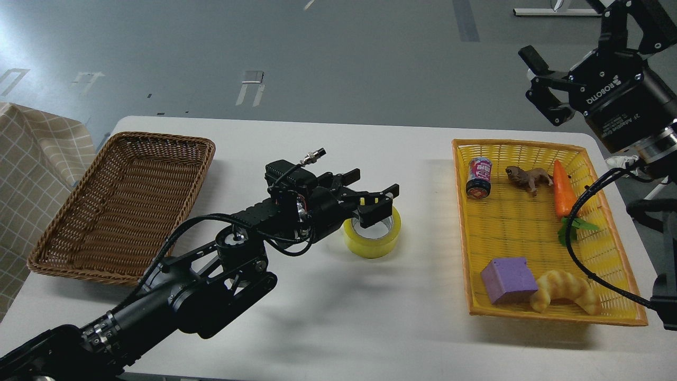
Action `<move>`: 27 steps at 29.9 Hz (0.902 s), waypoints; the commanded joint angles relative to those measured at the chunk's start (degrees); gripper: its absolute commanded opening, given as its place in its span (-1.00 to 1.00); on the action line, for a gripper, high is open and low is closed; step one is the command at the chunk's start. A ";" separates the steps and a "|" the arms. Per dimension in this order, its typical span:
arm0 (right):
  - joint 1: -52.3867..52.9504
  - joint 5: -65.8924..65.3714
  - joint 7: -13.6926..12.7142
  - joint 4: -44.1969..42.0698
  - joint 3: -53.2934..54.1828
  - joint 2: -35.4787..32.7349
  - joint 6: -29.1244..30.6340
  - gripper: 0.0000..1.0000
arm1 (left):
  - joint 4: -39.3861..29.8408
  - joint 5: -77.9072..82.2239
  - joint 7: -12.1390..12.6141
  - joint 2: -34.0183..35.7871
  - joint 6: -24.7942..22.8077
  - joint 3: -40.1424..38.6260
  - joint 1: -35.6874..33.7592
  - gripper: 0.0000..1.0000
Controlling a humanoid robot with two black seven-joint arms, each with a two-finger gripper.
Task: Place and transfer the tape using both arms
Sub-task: 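Reach the left gripper toward the tape roll on the table, then grip the tape roll's rim with the left gripper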
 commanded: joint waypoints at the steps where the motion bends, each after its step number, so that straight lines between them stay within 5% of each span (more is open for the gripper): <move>1: -0.03 0.01 0.08 -0.06 0.02 -0.04 0.00 0.98 | 2.86 -0.01 0.00 -0.30 0.28 1.66 -1.88 0.96; 27: -0.56 0.01 0.08 0.03 0.46 -0.13 0.00 0.98 | 12.36 -0.01 -0.27 -0.74 7.22 11.08 -4.79 0.96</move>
